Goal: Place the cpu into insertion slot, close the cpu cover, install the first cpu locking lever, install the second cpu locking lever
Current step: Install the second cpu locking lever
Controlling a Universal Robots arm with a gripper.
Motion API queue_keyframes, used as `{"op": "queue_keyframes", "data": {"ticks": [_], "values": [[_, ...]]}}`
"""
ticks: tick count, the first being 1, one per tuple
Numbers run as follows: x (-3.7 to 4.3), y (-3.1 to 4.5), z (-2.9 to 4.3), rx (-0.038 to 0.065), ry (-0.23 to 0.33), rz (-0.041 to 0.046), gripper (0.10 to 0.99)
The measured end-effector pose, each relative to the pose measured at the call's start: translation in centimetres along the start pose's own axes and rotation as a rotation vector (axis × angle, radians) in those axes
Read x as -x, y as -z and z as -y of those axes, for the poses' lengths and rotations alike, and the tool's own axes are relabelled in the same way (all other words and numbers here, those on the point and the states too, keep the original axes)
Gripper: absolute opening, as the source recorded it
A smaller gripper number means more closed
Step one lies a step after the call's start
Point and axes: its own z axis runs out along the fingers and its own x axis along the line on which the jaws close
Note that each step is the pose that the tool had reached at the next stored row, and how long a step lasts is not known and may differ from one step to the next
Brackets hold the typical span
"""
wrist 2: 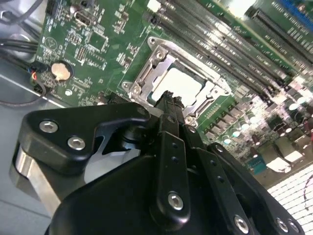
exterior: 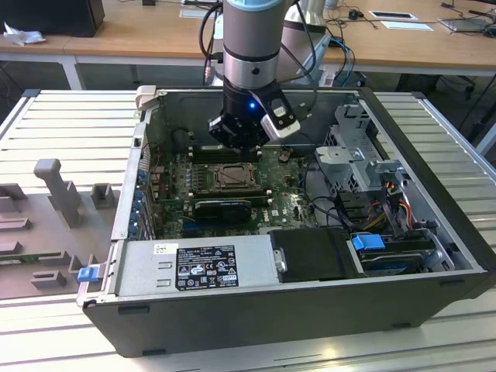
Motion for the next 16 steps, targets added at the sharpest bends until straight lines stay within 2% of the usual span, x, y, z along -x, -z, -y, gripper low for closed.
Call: {"op": "queue_keyframes", "data": {"ticks": [3, 6, 8, 10, 11, 16], "values": [[-0.04, -0.02, 0.60, 0.000, 0.000, -0.0003, 0.106], [-0.06, -0.07, 0.78, 0.000, 0.000, -0.0011, 0.106], [-0.05, -0.06, 0.83, 0.009, -0.001, -0.0024, 0.106], [-0.06, -0.06, 0.85, 0.025, -0.001, -0.0029, 0.106], [-0.06, -0.06, 0.86, 0.028, -0.001, -0.0027, 0.106], [-0.17, -0.17, 0.93, 0.028, -0.001, -0.0028, 0.106]]}}
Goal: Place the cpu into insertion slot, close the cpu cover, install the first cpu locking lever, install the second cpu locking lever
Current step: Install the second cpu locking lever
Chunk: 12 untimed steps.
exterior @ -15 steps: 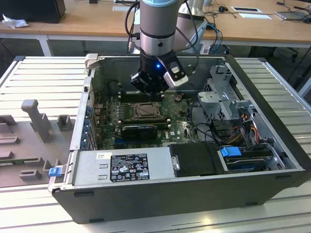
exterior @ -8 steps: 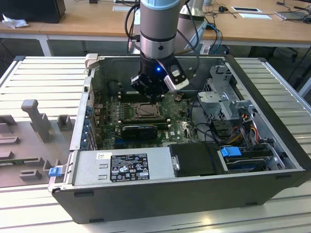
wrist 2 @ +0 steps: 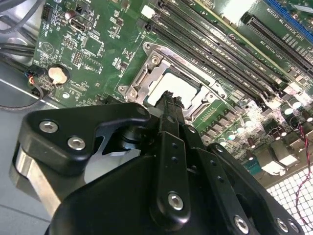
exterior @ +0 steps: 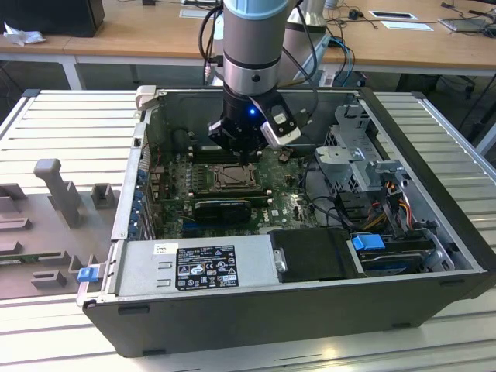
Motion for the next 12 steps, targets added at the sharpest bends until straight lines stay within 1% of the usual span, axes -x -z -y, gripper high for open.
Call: {"op": "queue_keyframes", "data": {"ticks": [6, 7, 8, 9, 10, 12], "values": [[-0.21, -0.17, 0.13, 0.000, 0.000, 0.0001, 0.106], [-0.28, -0.21, 0.23, 0.007, 0.000, -0.0015, 0.106], [-0.35, -0.24, 0.43, 0.014, -0.001, -0.0027, 0.106], [-0.42, -0.25, 0.71, 0.017, -0.001, -0.0025, 0.106], [-0.47, -0.25, 0.96, 0.018, -0.001, -0.0025, 0.106], [-0.59, -0.20, 1.72, 0.019, -0.001, -0.0025, 0.106]]}}
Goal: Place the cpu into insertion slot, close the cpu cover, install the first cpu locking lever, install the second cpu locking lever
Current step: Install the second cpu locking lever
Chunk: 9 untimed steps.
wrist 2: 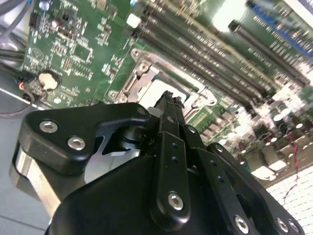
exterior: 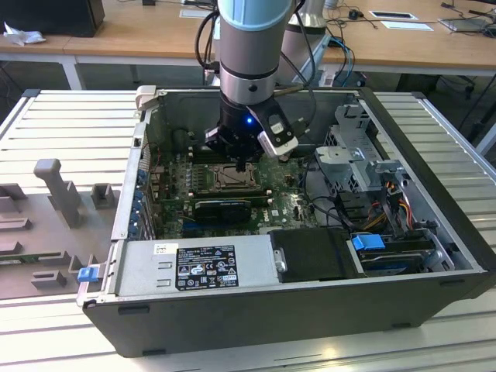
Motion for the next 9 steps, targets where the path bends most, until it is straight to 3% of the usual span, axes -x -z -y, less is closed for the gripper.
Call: {"op": "queue_keyframes", "data": {"ticks": [9], "values": [[-0.17, 0.10, 1.54, 0.002, 0.002, -0.0003, 0.106]]}}
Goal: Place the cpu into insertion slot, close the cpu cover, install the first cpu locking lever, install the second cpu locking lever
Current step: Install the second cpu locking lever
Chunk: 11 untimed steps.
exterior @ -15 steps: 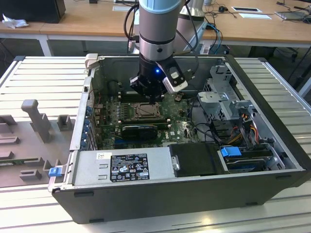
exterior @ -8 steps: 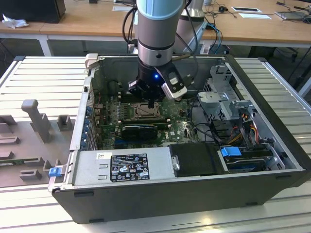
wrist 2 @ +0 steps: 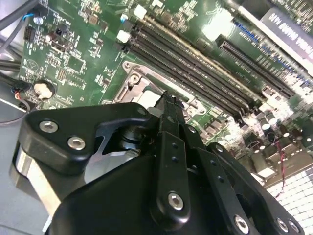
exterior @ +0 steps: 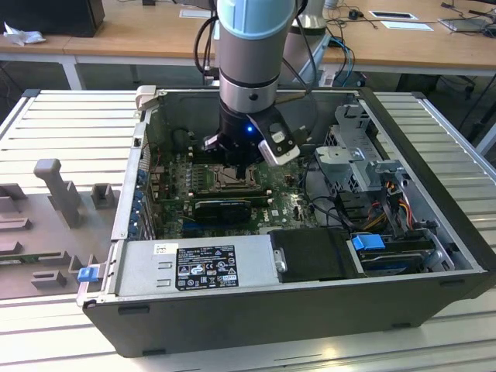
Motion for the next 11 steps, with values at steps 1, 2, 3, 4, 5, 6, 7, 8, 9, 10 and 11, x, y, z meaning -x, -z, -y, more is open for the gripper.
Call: {"op": "queue_keyframes", "data": {"ticks": [1, 2, 3, 4, 5, 6, 7, 8, 9, 10, 11], "values": [[-0.01, 0.02, 0.18, 0.001, 0.000, 0.0000, 0.106], [-0.02, 0.03, 0.30, 0.001, 0.000, 0.0000, 0.106], [-0.03, 0.05, 0.47, 0.002, 0.000, 0.0000, 0.106], [-0.03, 0.08, 0.62, 0.002, 0.000, 0.0000, 0.106], [-0.04, 0.12, 0.87, 0.002, 0.000, 0.0000, 0.106], [-0.05, 0.15, 1.08, 0.003, 0.000, 0.0002, 0.106], [-0.06, 0.16, 1.22, 0.005, 0.000, 0.0002, 0.106], [-0.08, 0.16, 1.39, 0.008, 0.000, 0.0004, 0.106], [-0.13, 0.16, 1.48, 0.012, 0.000, 0.0004, 0.106], [-0.34, 0.14, 1.49, 0.023, 0.000, 0.0009, 0.106], [-0.59, 0.13, 1.49, 0.033, 0.001, 0.0012, 0.106]]}}
